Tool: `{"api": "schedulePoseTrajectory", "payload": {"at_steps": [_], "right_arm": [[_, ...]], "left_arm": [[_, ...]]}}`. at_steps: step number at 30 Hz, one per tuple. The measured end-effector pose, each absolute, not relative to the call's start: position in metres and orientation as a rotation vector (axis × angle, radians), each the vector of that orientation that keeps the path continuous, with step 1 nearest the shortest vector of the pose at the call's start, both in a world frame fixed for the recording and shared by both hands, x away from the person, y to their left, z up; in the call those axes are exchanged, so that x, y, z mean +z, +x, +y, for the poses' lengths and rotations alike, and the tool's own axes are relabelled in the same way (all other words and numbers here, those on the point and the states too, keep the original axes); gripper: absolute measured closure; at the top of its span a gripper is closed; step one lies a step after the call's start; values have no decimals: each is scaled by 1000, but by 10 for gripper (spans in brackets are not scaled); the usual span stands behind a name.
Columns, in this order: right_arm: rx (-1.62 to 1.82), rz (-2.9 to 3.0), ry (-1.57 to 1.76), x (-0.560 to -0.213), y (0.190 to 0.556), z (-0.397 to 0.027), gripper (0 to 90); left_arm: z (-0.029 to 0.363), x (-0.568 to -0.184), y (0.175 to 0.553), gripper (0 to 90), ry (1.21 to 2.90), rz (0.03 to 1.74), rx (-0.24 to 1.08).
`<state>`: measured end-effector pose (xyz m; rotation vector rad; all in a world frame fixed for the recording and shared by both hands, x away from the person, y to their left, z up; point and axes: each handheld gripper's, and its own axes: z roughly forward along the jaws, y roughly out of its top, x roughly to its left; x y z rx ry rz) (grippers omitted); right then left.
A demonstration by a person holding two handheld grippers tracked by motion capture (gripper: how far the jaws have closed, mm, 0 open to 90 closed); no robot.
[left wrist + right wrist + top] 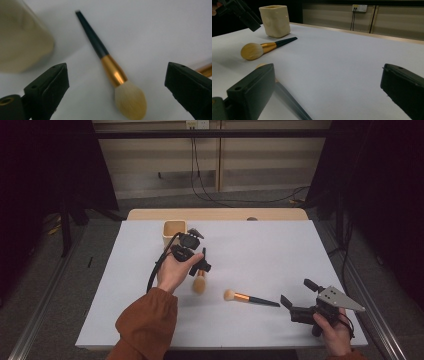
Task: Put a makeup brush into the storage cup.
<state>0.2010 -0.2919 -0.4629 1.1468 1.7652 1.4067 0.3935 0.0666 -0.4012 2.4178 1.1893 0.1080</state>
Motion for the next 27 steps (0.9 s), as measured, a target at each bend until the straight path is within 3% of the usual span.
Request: {"api": "schedulePoseTrajectory", "payload": {"at_steps": [10, 27], "right_arm": [[1400, 1770, 1145, -463, 201, -292, 0], [1390, 1780, 1136, -464, 200, -292, 0]], "left_arm": [[52, -420, 407, 52, 2578, 1263, 110], [41, -438, 417, 50, 2659, 1365, 97]]}}
